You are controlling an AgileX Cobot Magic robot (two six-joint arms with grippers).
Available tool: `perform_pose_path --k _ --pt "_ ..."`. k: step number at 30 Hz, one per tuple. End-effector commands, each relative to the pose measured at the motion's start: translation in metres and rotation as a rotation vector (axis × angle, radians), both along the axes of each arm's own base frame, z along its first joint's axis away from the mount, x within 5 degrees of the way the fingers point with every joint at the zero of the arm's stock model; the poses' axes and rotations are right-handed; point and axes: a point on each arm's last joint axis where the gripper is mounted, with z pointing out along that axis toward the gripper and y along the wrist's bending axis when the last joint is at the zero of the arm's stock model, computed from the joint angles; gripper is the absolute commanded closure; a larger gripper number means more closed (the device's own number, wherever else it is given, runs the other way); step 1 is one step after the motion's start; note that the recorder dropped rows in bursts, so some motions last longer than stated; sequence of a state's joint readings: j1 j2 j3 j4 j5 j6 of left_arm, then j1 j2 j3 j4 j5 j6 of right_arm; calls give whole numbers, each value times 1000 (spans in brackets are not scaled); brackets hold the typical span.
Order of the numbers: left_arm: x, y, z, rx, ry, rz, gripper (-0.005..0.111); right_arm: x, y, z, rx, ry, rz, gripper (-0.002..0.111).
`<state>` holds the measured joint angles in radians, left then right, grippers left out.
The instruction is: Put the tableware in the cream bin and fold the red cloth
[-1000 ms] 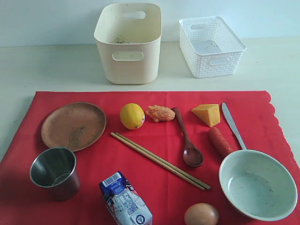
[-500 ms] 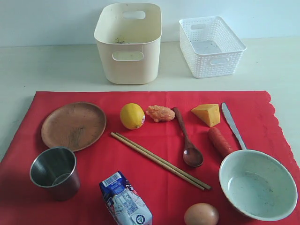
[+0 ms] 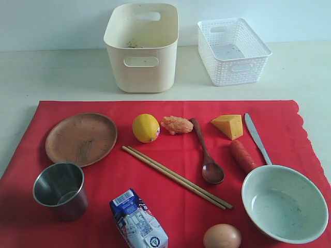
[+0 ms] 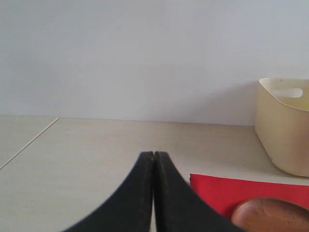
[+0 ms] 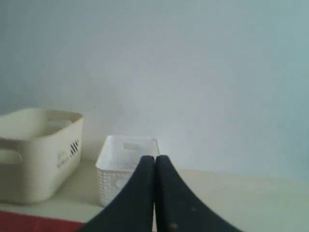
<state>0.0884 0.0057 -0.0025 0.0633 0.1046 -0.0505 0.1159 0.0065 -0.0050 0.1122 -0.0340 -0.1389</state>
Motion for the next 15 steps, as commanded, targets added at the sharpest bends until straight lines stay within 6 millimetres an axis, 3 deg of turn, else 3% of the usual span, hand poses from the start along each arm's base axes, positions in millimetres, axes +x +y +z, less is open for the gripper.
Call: perform_pose_path --k 1,6,15 --pt "0 0 0 4 -7 2 104 -1 -2 5 388 -33 35 108" --pt "0 0 0 4 -7 2 104 -1 -4 7 662 -30 67 108" --pt "0 0 0 4 -7 2 104 -1 -3 5 663 12 71 108"
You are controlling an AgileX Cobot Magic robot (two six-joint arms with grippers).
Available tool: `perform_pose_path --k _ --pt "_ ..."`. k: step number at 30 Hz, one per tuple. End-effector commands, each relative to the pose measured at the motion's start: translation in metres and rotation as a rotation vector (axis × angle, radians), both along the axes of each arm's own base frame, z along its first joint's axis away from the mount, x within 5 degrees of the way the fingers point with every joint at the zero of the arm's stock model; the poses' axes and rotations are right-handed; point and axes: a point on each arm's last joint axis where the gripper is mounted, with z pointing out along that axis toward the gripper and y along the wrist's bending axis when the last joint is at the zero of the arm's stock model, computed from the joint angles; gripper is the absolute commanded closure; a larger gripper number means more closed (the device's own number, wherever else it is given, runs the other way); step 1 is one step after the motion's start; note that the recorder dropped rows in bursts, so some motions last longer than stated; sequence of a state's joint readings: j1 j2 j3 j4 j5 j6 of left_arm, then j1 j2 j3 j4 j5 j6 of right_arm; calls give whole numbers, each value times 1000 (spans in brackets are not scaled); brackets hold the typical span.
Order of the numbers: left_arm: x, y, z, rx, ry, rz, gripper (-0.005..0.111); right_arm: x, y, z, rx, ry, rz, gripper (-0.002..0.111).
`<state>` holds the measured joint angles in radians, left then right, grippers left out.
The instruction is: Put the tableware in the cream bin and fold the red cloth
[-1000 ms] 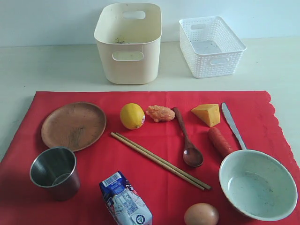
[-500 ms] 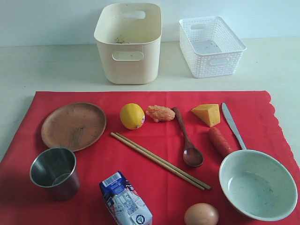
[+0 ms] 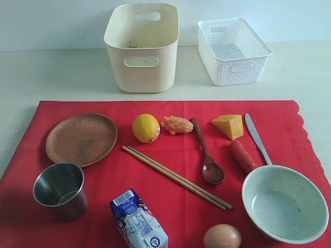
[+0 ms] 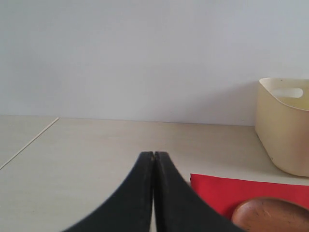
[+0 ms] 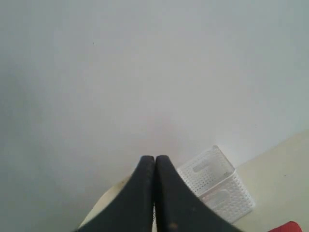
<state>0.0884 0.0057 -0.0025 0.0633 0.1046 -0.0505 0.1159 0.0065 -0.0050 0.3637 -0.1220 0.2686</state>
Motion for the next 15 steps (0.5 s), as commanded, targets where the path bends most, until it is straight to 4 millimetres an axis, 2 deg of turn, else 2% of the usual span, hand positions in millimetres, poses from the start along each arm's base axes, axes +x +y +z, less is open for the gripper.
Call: perform_pose_path --k 1,7,15 --pt "0 0 0 4 -7 2 104 -1 2 0 -2 29 19 108" --pt "0 0 0 4 -7 2 104 11 6 19 -98 158 45 108" --pt "0 0 0 4 -7 2 104 58 17 30 -285 498 127 108"
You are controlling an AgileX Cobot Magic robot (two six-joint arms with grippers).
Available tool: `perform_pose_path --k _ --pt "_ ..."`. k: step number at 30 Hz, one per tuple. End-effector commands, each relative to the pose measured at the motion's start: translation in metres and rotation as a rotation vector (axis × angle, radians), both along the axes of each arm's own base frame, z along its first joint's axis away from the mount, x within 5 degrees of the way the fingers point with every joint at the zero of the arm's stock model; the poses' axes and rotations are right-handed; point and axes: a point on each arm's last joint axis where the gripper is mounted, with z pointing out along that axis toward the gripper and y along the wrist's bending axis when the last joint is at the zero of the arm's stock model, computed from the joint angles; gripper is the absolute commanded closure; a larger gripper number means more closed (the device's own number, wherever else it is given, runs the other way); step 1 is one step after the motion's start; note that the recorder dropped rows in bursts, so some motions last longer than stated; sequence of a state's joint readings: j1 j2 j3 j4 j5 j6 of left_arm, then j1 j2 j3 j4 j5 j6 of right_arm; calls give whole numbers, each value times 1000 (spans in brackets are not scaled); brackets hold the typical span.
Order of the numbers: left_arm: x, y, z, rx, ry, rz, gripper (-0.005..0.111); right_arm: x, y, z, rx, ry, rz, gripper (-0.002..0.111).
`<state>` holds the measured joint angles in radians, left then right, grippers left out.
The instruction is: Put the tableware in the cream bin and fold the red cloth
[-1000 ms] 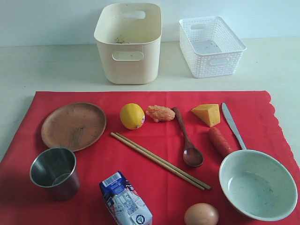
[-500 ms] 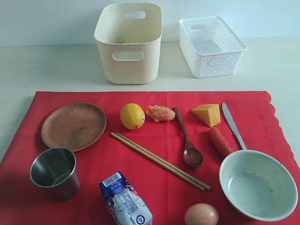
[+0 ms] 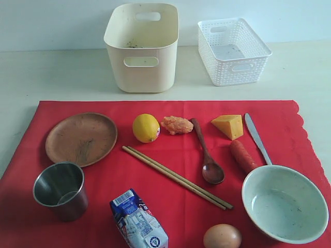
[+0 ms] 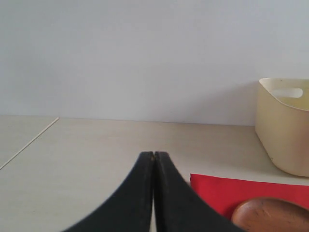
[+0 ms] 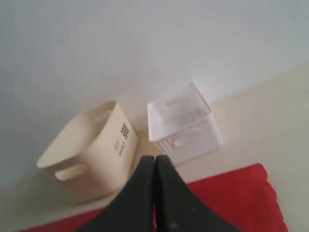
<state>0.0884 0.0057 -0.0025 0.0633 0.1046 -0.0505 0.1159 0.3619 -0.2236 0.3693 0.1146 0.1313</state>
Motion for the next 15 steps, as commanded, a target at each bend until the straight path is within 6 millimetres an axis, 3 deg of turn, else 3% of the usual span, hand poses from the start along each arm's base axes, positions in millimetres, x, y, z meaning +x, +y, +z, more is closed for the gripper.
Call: perform_pose_path --k 1,10,15 --pt "0 0 0 4 -7 2 104 30 7 0 -131 205 63 108" --pt "0 0 0 4 -7 2 104 92 17 -21 -258 542 176 108" --pt "0 0 0 4 -7 2 104 116 21 -40 -266 676 207 108"
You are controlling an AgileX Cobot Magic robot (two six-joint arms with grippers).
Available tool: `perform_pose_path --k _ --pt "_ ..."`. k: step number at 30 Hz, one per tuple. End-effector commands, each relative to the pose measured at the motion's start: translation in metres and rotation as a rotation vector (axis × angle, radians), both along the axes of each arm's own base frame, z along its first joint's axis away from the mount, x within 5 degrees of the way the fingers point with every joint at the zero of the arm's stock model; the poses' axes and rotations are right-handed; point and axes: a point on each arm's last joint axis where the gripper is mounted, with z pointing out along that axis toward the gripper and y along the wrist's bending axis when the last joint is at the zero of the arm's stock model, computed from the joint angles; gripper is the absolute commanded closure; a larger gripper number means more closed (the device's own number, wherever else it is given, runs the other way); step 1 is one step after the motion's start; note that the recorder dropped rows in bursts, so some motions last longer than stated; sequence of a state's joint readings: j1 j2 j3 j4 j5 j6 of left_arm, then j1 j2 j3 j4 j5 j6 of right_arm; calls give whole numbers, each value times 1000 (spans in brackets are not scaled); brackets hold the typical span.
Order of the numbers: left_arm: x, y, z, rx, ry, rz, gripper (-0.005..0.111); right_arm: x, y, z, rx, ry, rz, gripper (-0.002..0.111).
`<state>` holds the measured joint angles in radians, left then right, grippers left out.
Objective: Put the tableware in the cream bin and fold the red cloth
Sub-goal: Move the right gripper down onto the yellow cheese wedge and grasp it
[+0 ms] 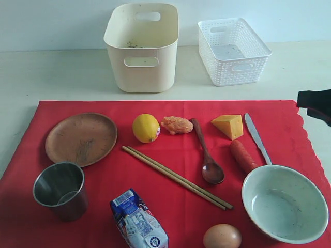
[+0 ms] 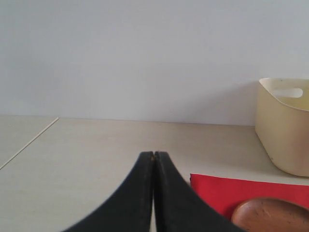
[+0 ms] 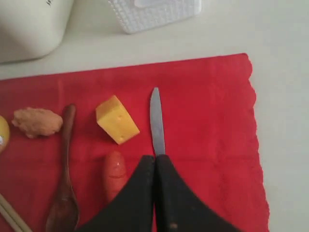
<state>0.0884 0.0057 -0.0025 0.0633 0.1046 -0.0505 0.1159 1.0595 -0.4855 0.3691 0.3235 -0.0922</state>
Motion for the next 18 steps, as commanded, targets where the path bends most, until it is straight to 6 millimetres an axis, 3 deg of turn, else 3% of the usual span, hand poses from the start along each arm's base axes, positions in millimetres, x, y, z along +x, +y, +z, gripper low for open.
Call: perform_pose_path --k 1,7,18 --pt "0 0 0 4 -7 2 104 21 4 -16 -22 115 39 106" --pt "0 0 0 4 -7 2 104 44 17 -26 -9 155 192 89" --pt "0 0 0 4 -7 2 104 84 37 -42 32 199 433 42"
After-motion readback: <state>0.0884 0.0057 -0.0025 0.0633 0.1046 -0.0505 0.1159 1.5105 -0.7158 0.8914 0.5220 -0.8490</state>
